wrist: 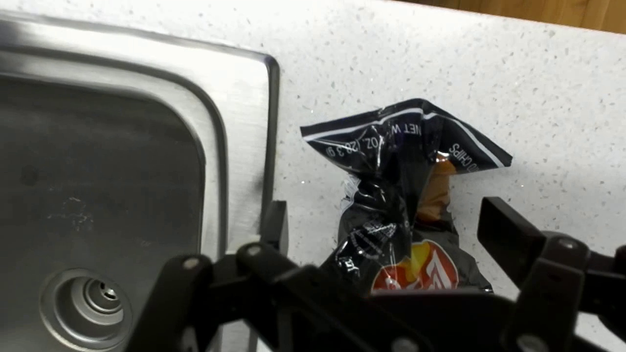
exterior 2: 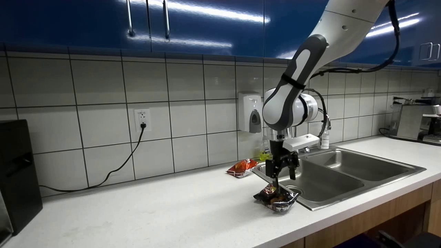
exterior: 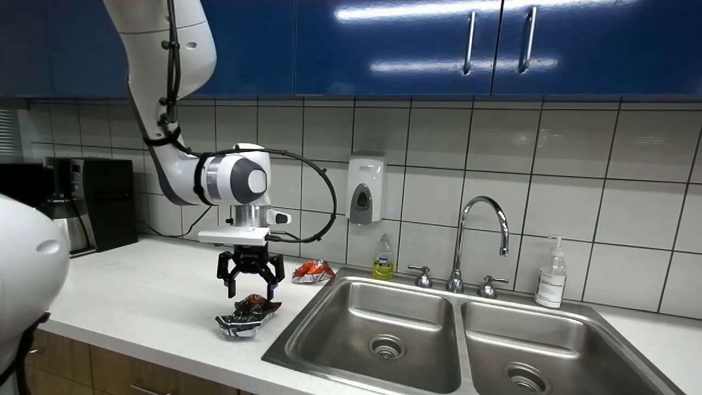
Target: Shift the Lays packet to the left counter
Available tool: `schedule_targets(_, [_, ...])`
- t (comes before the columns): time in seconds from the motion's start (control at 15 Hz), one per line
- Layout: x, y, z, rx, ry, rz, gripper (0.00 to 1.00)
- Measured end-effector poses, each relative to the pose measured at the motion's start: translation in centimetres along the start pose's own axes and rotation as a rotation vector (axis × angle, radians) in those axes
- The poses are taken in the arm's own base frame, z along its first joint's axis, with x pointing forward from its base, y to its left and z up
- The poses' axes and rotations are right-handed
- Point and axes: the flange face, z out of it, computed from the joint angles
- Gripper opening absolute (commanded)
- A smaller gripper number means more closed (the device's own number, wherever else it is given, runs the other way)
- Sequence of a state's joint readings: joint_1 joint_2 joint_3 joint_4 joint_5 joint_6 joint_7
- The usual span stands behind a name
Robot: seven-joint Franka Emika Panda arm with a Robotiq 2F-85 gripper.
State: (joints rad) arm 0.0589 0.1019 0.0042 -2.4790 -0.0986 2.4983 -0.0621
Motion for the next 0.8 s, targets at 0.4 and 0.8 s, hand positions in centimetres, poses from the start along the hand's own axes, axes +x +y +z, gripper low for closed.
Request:
schedule_targets(0.4, [-4.5,2.7,-4.0,0.017,0.071,0.105,1.0])
schedule_targets(0.8, [-9.8,2.8,-7.5,0.034,0.086,0.14,1.0])
